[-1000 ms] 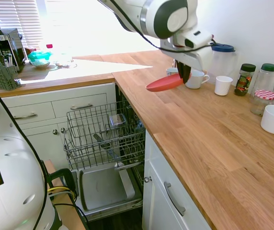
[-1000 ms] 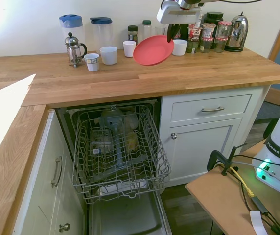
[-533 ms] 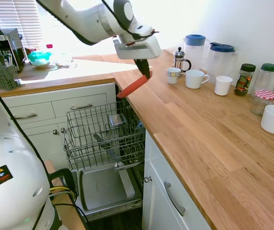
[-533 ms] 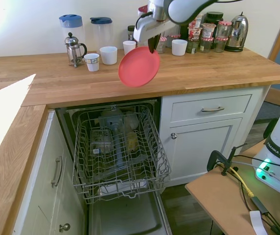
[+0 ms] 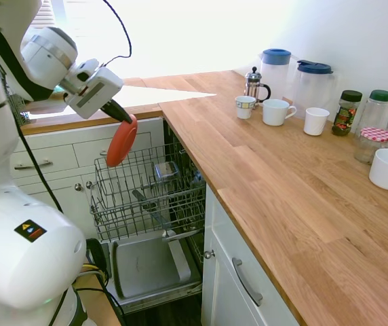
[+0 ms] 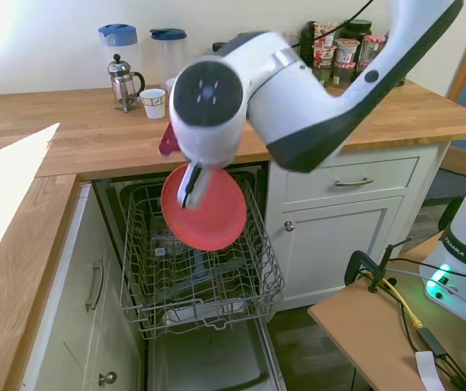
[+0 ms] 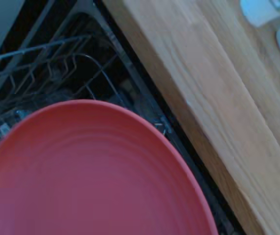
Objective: Put the plate in the dishwasher
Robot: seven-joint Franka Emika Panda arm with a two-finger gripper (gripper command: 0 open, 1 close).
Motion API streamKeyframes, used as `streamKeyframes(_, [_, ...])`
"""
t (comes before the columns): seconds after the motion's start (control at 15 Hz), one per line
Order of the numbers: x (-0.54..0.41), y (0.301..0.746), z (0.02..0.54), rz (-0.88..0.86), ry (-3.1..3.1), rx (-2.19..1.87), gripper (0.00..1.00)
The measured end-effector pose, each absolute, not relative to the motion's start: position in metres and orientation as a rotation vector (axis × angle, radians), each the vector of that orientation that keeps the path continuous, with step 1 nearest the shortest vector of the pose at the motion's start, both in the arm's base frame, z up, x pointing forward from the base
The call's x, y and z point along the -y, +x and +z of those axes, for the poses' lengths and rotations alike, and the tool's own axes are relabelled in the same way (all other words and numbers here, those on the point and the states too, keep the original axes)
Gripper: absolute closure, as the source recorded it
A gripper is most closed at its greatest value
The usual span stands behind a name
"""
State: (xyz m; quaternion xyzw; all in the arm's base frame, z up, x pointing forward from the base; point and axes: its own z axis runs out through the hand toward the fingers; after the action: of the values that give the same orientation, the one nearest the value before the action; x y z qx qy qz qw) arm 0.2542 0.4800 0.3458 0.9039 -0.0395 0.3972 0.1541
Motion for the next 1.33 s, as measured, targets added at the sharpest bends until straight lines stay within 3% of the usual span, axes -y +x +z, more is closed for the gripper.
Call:
streamKeyframes(0.53, [-0.582,0.237,0.189,1.279,2.374,-0.124,1.00])
streamKeyframes(1.2, [-0.578,0.279,0.187,1.062,2.438,-0.022,1.00])
streamKeyframes(1.27, [-0.577,0.277,0.187,1.048,2.440,-0.021,0.00])
streamKeyframes(1.33, [-0.577,0.276,0.187,1.035,2.443,-0.019,0.00])
